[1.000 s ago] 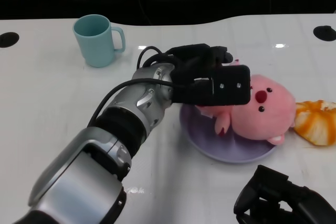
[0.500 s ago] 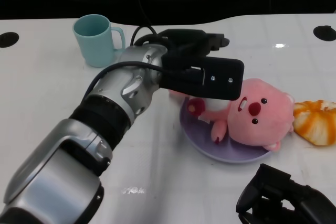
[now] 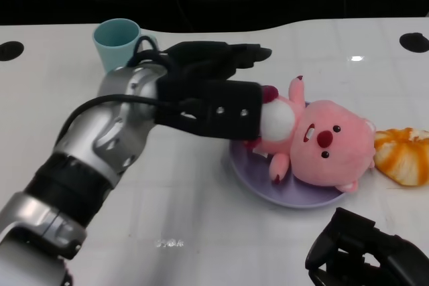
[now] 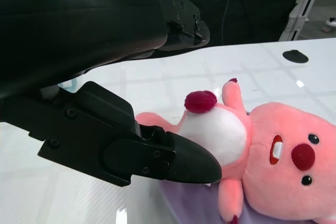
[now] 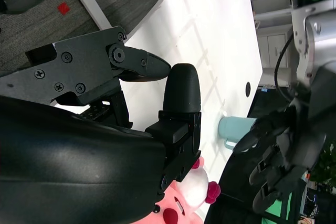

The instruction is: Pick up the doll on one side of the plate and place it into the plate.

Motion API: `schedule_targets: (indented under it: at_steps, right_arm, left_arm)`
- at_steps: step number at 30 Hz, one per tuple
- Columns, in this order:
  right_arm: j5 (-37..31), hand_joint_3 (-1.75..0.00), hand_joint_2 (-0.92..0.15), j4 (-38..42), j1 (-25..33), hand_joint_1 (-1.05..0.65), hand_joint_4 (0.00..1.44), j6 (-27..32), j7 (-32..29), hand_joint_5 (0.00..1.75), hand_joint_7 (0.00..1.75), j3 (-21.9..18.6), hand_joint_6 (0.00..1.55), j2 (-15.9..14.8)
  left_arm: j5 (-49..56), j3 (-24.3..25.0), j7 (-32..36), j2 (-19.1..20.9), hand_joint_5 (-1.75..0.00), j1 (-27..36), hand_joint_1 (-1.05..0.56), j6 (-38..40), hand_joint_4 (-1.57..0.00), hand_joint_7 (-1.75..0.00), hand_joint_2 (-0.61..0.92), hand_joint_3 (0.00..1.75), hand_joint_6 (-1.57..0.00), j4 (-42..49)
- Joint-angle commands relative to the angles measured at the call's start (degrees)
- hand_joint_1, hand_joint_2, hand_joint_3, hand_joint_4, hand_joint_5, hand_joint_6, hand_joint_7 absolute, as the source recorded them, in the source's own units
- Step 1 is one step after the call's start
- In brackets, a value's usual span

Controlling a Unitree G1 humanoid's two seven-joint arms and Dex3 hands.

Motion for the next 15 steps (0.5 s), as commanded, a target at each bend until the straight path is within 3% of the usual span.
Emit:
schedule_targets:
  at_steps: [1,5,9,15]
  right_arm:
    - [0.3,-0.59,-0.90,0.1,0.1,-0.25,0.63,-0.7,0.5,1.75,1.68,-0.2,0.40,-0.8]
    - [0.3,-0.59,-0.90,0.6,-0.2,-0.25,0.63,-0.9,0.6,1.75,1.68,-0.3,0.40,-0.8]
    - [0.4,-0.58,-0.89,0.6,-0.4,-0.25,0.63,-0.5,0.6,1.75,1.68,-0.4,0.40,-0.7]
    - [0.4,-0.58,-0.89,0.8,-0.7,-0.26,0.63,-0.4,0.8,1.75,1.67,-0.4,0.40,-0.8]
  left_arm:
    - [-1.2,1.9,-1.2,3.5,-0.32,4.5,-0.89,-0.7,0.00,-0.04,0.92,0.24,-0.10,-6.5]
    - [-3.0,4.2,-1.5,6.3,-0.35,10.3,-0.86,-1.5,0.00,-0.04,0.92,0.24,-0.11,-12.9]
    - [-5.3,6.7,-1.7,8.8,-0.47,16.6,-0.71,-2.1,-0.10,-0.09,0.92,0.19,-0.22,-19.3]
    - [-8.8,10.4,-0.3,9.9,-0.57,25.5,-0.61,-2.5,-0.27,-0.13,0.92,0.19,-0.35,-26.4]
